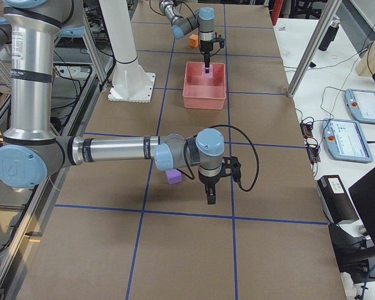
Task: Place blocks into pink bin with both arms
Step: 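Carry the pink cube with the left gripper into the pink bin and release, then withdraw the left gripper while the right gripper descends onto the yellow cube, then lift the yellow cube with the right gripper and carry it into the bin, then release the yellow cube with the right gripper while the left approaches the orange cube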
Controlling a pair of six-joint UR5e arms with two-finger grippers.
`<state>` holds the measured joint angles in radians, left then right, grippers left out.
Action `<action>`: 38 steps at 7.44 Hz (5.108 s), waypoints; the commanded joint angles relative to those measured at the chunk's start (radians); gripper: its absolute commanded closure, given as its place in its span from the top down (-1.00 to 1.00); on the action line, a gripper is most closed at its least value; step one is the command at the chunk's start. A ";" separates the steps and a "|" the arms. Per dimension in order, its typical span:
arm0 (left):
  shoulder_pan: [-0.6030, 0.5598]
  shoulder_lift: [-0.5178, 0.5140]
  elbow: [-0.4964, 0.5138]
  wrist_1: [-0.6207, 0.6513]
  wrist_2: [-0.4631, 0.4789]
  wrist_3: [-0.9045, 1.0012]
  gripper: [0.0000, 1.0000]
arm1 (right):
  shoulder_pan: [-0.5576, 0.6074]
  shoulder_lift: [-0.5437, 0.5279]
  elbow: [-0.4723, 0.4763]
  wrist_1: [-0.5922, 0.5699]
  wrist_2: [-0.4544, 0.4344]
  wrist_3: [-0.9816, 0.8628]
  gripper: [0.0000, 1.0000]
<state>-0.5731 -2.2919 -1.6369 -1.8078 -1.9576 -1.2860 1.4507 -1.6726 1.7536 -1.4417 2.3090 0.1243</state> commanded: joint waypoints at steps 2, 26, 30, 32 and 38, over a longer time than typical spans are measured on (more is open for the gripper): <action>-0.036 0.076 -0.142 0.095 -0.025 0.049 1.00 | -0.094 0.039 0.041 0.003 0.021 0.163 1.00; -0.564 0.554 -0.210 0.318 -0.265 1.358 1.00 | -0.680 0.584 0.085 0.001 -0.166 1.108 -1.00; -0.560 0.552 -0.161 0.244 -0.265 1.320 1.00 | -0.965 0.764 0.110 -0.247 -0.530 1.279 0.98; -0.560 0.554 -0.088 0.115 -0.265 1.262 1.00 | -0.972 0.754 0.113 -0.255 -0.542 1.278 1.00; -0.513 0.911 -0.219 -0.427 -0.297 0.825 1.00 | -0.690 0.662 0.170 -0.350 -0.315 0.876 1.00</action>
<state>-1.1186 -1.4564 -1.8067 -2.1595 -2.2577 -0.3802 0.6846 -0.9598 1.9033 -1.7940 1.9282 1.1406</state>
